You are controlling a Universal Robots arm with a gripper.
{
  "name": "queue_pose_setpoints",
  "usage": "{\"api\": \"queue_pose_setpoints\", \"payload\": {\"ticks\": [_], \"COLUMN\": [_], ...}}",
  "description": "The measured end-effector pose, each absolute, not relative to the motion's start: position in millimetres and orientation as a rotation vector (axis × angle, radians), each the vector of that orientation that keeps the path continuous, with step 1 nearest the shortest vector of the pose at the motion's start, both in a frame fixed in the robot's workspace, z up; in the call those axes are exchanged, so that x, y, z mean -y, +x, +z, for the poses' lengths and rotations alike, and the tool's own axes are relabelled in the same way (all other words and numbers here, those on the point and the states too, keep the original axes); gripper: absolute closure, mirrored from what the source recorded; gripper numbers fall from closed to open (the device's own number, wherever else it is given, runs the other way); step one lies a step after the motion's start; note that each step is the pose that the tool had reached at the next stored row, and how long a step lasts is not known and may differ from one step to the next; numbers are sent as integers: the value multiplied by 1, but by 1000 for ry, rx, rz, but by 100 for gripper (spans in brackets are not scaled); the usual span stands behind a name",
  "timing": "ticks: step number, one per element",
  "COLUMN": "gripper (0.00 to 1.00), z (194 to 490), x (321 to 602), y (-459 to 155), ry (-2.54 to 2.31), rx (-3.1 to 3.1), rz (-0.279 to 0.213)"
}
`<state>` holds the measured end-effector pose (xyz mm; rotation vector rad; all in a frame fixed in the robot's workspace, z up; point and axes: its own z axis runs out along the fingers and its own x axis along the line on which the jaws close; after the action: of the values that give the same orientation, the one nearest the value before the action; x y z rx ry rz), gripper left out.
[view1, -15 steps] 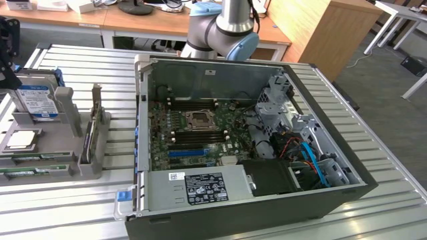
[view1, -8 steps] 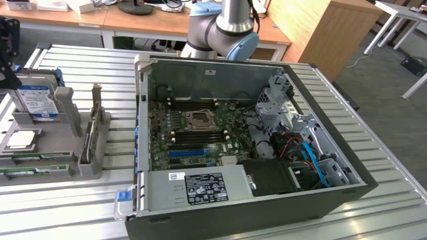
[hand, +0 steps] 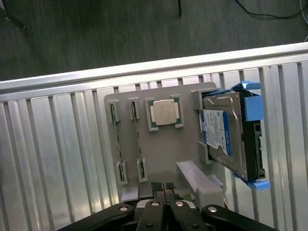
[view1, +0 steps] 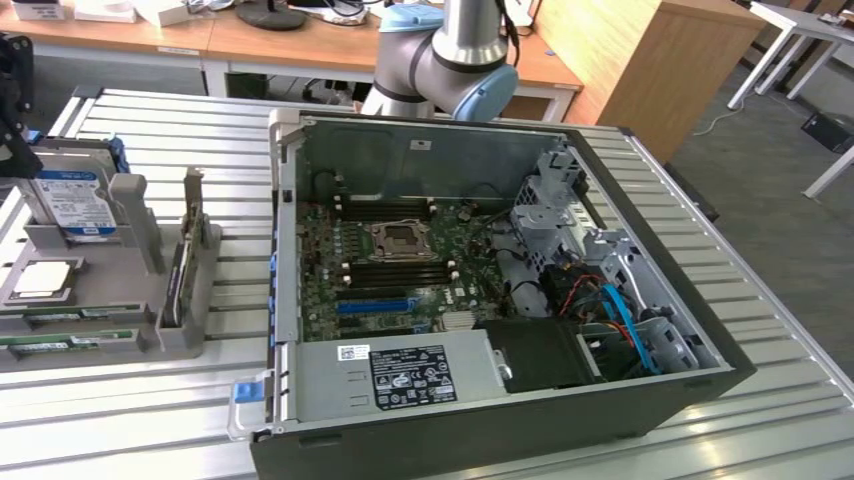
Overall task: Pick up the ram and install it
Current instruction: 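Pick up the ram and move it above insertion slot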
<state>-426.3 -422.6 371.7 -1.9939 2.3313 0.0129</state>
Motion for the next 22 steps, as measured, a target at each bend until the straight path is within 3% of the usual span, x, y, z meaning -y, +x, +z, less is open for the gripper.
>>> {"api": "queue_pose_setpoints", "payload": {"ticks": [22], "gripper": [89], "z": [370], "x": [423], "y": [-426], "ry": [-2226], "rx": [-2113], "rz": [25]}}
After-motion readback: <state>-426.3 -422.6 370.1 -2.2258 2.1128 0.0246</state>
